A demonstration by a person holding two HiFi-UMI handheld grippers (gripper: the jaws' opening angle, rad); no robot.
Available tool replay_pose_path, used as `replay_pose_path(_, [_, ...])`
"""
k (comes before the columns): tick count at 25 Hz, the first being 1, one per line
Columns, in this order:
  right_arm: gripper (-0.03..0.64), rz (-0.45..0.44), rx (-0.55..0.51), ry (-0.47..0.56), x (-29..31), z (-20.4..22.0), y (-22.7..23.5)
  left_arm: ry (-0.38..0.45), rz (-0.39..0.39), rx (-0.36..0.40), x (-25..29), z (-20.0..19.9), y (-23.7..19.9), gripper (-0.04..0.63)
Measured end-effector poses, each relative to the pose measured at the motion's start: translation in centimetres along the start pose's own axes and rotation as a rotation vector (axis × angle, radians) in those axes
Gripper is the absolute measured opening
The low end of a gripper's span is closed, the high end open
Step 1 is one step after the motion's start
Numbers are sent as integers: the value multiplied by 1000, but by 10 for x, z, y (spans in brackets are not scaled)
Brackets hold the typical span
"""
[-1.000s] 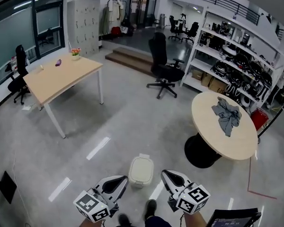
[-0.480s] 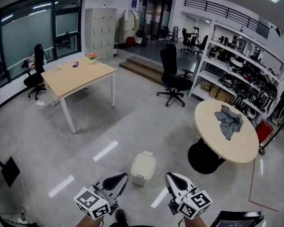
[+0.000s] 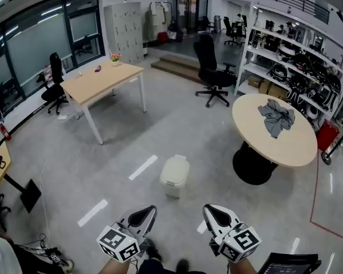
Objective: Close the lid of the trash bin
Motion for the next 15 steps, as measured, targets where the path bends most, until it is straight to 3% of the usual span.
replay_pose_path(9, [9, 18, 31, 47, -60, 0, -35, -13, -6, 55, -58, -3, 59, 2])
replay_pose_path(15, [9, 41, 9, 27, -81, 10, -94, 12, -25, 50, -124, 1, 69, 2])
Point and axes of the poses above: the fingertips, and each gripper's own axes: x forward along the fingers, y to its right, z out of its underside, the point moved 8 cm from there along -x, backward along the fingers, and after that the axes turned 7 degrees about y, right-handed, at the moved point
